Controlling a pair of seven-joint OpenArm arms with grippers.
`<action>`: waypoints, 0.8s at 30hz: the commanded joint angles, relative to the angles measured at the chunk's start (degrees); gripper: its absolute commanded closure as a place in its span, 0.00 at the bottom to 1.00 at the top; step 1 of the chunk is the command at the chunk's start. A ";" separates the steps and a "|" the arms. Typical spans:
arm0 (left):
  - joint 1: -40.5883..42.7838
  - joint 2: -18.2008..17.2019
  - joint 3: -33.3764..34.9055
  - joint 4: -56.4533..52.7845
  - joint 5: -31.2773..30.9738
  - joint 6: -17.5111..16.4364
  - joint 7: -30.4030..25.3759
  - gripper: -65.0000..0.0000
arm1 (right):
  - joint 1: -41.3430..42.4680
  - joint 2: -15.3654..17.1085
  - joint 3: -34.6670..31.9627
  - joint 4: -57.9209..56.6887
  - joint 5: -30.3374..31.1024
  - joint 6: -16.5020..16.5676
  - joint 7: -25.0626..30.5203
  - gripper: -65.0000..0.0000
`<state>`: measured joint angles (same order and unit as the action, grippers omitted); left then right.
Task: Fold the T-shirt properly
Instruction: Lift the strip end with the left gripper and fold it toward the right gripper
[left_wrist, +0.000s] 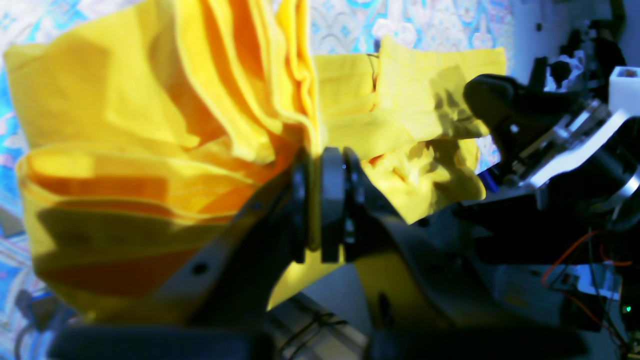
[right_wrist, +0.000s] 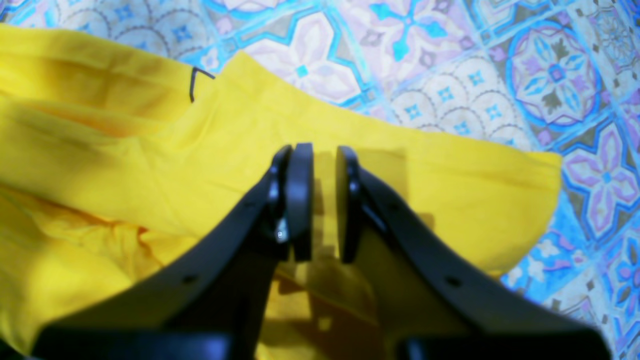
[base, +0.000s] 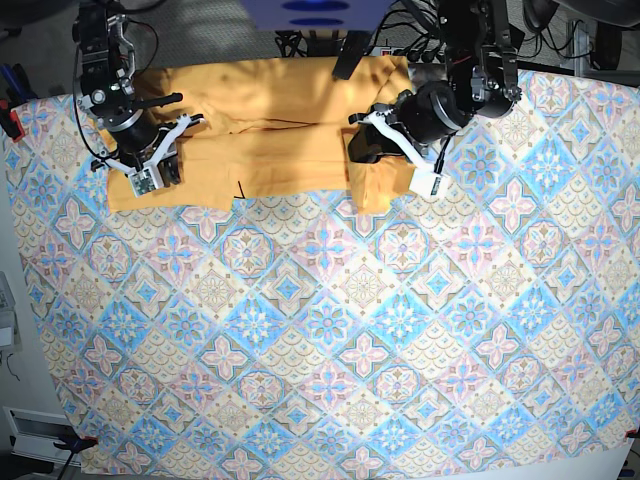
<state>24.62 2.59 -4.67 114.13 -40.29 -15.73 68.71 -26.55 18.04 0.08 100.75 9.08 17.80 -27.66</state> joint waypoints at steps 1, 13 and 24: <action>0.04 0.27 -0.04 0.20 -1.16 -0.23 -0.62 1.00 | 0.22 0.55 0.49 0.83 0.37 -0.09 1.51 0.87; -3.39 0.00 0.75 -4.46 -1.33 -0.23 4.13 1.00 | 0.22 0.55 0.49 0.83 0.37 -0.09 1.33 0.87; -6.03 -1.58 4.18 -6.13 -0.98 -0.23 6.06 0.85 | 0.22 0.55 0.41 0.83 0.37 -0.09 1.33 0.87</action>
<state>18.81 1.06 -0.64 107.07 -40.14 -15.70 75.22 -26.50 17.98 0.08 100.75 9.08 17.78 -27.68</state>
